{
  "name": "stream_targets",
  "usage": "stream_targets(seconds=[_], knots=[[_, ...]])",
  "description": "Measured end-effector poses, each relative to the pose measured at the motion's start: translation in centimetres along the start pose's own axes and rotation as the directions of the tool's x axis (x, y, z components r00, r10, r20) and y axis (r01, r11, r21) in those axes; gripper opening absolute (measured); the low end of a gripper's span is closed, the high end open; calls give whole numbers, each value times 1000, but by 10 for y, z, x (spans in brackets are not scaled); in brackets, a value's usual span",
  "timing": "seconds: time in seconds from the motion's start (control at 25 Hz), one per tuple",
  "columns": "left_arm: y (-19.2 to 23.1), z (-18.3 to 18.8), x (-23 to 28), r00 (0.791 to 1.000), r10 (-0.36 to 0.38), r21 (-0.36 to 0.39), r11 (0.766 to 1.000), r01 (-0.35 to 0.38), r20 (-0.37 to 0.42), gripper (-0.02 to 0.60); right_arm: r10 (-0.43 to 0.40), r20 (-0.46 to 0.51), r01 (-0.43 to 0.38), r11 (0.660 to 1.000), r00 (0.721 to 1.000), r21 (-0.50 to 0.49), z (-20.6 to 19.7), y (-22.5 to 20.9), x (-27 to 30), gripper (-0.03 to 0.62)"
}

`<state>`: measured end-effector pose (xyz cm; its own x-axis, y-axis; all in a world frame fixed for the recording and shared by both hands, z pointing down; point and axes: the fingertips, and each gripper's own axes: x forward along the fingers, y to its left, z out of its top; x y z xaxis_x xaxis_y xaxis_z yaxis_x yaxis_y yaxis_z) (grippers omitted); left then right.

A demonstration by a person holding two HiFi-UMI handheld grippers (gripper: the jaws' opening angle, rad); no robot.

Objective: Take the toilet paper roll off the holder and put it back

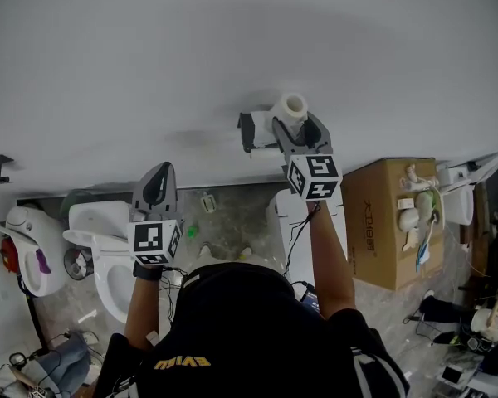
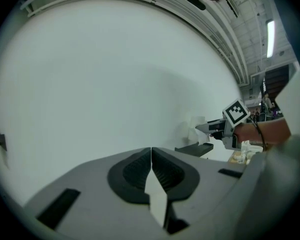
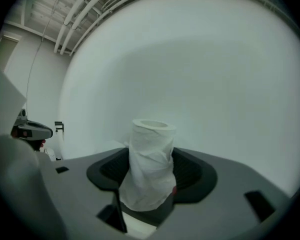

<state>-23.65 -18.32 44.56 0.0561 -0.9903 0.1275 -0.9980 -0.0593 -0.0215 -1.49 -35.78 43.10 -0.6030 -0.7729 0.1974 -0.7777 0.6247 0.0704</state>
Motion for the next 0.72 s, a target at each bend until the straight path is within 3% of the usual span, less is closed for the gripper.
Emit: stream_targets(seconds=[0.48,0.72], knots=[[4,-6,-4,1000,25,-7,1000,-25,-17,12,-12,-31,12,1000,999,-6,-28,0,18,261],[1,-5,-1,1000,9,-2,1000,-9,-15,12,-24,-39,21,998,999,-64,-30,6,19,261]])
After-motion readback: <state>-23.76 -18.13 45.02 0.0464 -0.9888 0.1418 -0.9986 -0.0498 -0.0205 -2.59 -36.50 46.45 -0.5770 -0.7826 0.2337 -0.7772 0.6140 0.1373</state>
